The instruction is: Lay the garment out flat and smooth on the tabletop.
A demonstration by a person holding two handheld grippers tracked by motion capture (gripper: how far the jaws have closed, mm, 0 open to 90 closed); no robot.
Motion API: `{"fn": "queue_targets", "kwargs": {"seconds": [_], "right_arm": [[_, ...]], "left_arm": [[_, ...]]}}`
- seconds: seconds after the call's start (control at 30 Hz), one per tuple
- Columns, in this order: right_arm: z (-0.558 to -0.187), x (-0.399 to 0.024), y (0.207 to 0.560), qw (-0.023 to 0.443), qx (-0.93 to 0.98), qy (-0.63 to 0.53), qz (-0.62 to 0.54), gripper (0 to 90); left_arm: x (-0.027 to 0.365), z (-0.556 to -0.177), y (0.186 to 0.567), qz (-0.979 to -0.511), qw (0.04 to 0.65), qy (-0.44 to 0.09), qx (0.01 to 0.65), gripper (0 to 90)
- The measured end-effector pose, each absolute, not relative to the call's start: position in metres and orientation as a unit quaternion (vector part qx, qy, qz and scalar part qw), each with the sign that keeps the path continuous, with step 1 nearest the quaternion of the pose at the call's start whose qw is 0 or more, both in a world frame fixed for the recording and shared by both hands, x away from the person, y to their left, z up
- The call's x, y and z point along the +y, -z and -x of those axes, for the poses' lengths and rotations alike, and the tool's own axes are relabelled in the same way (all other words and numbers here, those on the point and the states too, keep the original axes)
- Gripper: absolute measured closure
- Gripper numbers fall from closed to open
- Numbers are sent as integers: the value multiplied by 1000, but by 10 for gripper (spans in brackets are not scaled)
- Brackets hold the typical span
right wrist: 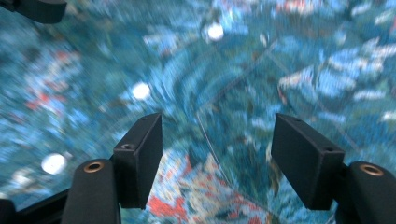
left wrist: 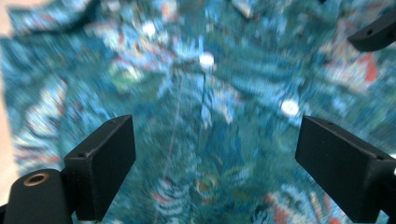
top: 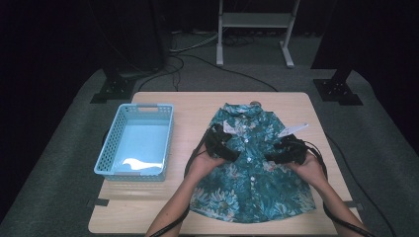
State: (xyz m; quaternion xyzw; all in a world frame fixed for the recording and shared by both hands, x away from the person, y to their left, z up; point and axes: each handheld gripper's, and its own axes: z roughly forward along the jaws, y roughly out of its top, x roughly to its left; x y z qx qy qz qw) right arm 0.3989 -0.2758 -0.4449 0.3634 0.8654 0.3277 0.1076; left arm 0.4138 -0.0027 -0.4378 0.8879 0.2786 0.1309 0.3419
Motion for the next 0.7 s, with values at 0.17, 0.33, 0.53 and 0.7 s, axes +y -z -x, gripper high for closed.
{"fn": "queue_targets", "kwargs": {"seconds": [0.17, 0.33, 0.53, 0.7], "right_arm": [[-392, -275, 460, 112, 873, -310, -360, 327], [-387, -273, 469, 125, 877, -308, -346, 312], [-381, -273, 471, 127, 874, -317, -346, 300], [-375, -274, 472, 124, 876, -324, -335, 300]], "left_arm": [[1, -412, 454, -894, 325, -123, 285, 105], [1, -405, 463, -901, 310, -123, 277, 105], [2, -398, 470, -903, 306, -112, 282, 96], [5, -392, 471, -902, 309, -109, 282, 96]]}}
